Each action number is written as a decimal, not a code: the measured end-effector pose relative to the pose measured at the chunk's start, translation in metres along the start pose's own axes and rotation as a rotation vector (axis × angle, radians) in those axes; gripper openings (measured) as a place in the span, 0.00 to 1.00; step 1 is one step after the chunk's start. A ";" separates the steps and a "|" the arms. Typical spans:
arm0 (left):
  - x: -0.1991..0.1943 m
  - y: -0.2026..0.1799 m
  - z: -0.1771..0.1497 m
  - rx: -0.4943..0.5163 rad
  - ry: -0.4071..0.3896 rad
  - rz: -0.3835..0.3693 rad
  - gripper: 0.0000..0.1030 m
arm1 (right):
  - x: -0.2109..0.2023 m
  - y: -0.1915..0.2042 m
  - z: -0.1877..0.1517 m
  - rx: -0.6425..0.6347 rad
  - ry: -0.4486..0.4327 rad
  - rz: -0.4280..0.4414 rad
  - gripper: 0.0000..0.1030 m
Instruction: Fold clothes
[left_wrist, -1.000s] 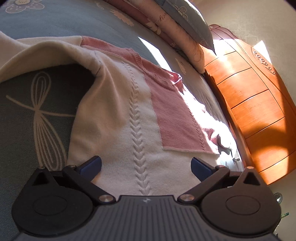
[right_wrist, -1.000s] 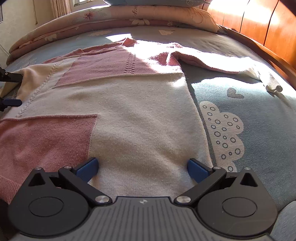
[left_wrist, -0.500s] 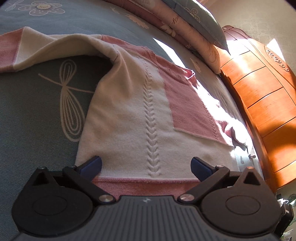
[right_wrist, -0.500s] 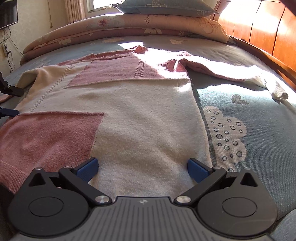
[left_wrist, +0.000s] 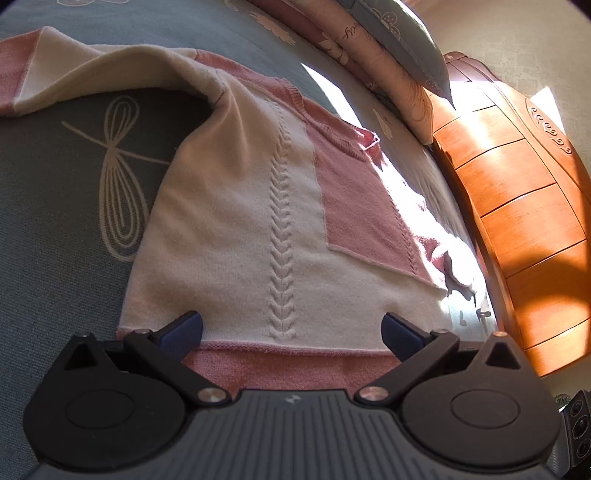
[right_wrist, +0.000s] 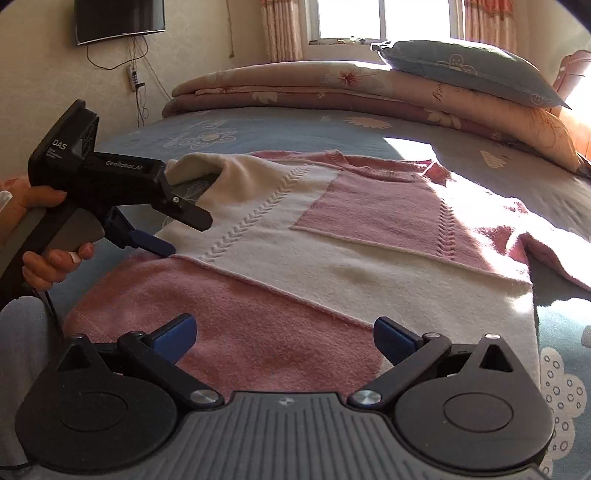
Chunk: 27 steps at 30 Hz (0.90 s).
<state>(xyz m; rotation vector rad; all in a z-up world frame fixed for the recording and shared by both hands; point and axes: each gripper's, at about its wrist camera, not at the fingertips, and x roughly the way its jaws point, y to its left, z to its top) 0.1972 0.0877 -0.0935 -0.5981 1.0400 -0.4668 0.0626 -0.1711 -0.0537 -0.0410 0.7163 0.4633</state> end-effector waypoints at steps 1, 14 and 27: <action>-0.001 0.004 0.003 -0.023 0.016 -0.020 0.99 | 0.010 0.011 0.006 -0.030 0.005 0.040 1.00; 0.001 0.022 0.010 -0.033 0.061 -0.132 0.99 | 0.042 0.059 -0.004 -0.235 0.075 0.241 0.69; 0.002 0.013 0.008 0.030 0.059 -0.098 0.99 | 0.066 0.098 0.029 -0.223 0.053 0.339 0.75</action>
